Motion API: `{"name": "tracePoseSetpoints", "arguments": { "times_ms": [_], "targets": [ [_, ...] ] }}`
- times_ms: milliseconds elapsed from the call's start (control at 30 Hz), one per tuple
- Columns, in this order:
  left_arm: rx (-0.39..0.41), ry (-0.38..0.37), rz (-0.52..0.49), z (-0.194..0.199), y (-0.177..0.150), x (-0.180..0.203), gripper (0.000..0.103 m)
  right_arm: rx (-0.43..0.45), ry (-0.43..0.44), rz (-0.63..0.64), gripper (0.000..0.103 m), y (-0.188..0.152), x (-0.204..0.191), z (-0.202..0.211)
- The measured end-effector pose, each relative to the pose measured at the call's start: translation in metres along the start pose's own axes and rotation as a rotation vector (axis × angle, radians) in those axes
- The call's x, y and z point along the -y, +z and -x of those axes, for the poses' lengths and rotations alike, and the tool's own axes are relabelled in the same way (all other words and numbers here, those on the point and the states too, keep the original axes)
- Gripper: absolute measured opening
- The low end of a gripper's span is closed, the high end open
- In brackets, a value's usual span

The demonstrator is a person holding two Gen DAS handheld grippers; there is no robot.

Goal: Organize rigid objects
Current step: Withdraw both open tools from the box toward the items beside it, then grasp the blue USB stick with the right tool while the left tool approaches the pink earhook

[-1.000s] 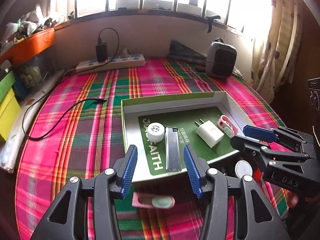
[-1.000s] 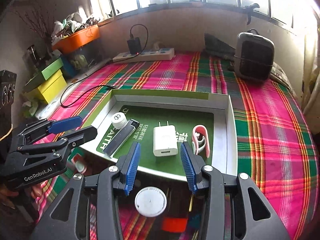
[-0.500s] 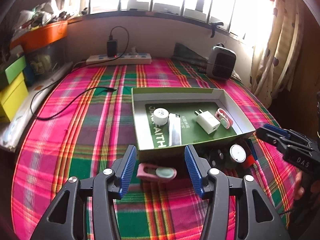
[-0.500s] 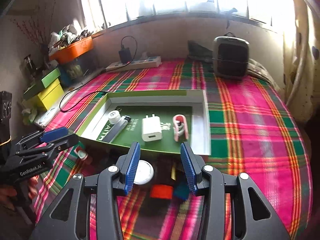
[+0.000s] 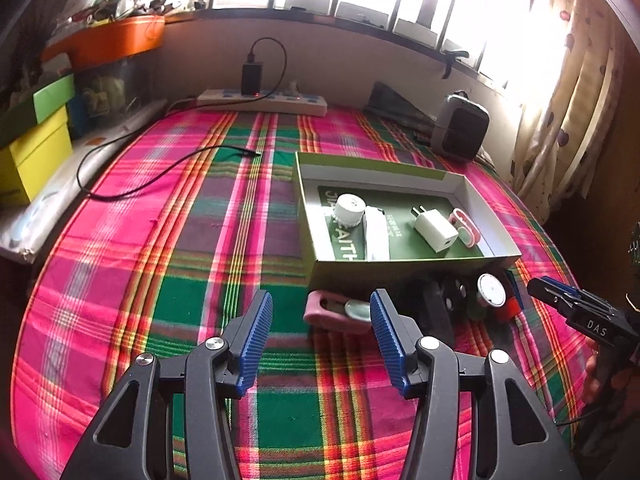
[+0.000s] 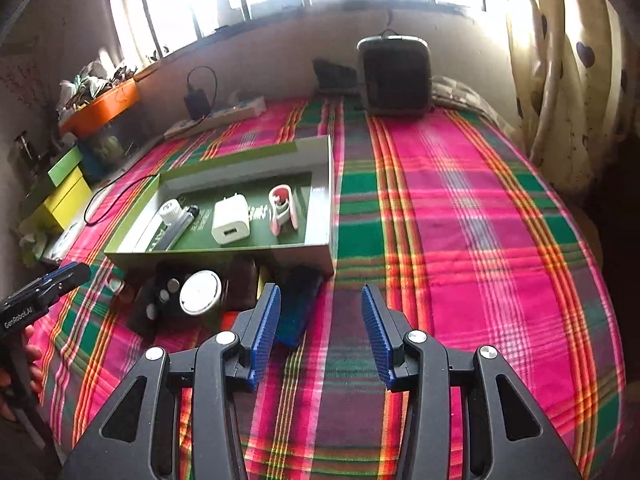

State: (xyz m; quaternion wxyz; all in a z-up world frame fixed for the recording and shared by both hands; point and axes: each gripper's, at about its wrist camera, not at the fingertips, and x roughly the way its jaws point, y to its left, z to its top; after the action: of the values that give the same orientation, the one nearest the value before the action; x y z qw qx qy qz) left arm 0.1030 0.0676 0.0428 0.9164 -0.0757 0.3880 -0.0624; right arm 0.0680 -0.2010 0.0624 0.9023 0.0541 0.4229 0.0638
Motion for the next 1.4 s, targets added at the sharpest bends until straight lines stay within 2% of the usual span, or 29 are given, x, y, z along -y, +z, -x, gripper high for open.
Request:
{"name": "tracePoseSetpoints", "arguments": {
  "times_ms": [100, 433, 567, 767, 1033, 1167, 1233, 1300, 1400],
  "targets": [
    [-0.002, -0.002, 0.004, -0.001, -0.002, -0.002, 0.051, -0.012, 0.018, 0.002, 0.044, -0.001, -0.002, -0.003],
    [-0.032, -0.009, 0.02, -0.011, -0.005, -0.011, 0.051, -0.068, -0.01, 0.013, 0.044, 0.002, -0.01, -0.024],
    [-0.037, -0.033, 0.017, -0.013, -0.004, -0.01, 0.051, -0.084, -0.011, 0.002, 0.044, 0.004, -0.01, -0.029],
    [-0.058, -0.043, 0.01, -0.02, -0.002, -0.008, 0.051, -0.113, -0.061, 0.053, 0.044, 0.002, -0.018, -0.035],
    [-0.071, -0.066, -0.023, -0.024, 0.0, 0.0, 0.051, -0.11, -0.119, 0.08, 0.044, -0.001, -0.015, -0.035],
    [-0.083, -0.061, -0.032, -0.028, 0.0, 0.004, 0.051, -0.104, -0.11, 0.066, 0.044, -0.001, -0.01, -0.033],
    [-0.086, -0.062, -0.037, -0.029, 0.0, 0.006, 0.051, -0.102, -0.111, 0.068, 0.04, -0.001, -0.009, -0.032],
    [-0.085, -0.055, -0.042, -0.03, 0.001, 0.008, 0.051, -0.096, -0.115, 0.067, 0.025, -0.002, -0.008, -0.031],
    [-0.079, -0.032, -0.061, -0.029, 0.001, 0.014, 0.051, -0.093, -0.111, 0.067, 0.023, -0.003, -0.006, -0.03]
  ]
}}
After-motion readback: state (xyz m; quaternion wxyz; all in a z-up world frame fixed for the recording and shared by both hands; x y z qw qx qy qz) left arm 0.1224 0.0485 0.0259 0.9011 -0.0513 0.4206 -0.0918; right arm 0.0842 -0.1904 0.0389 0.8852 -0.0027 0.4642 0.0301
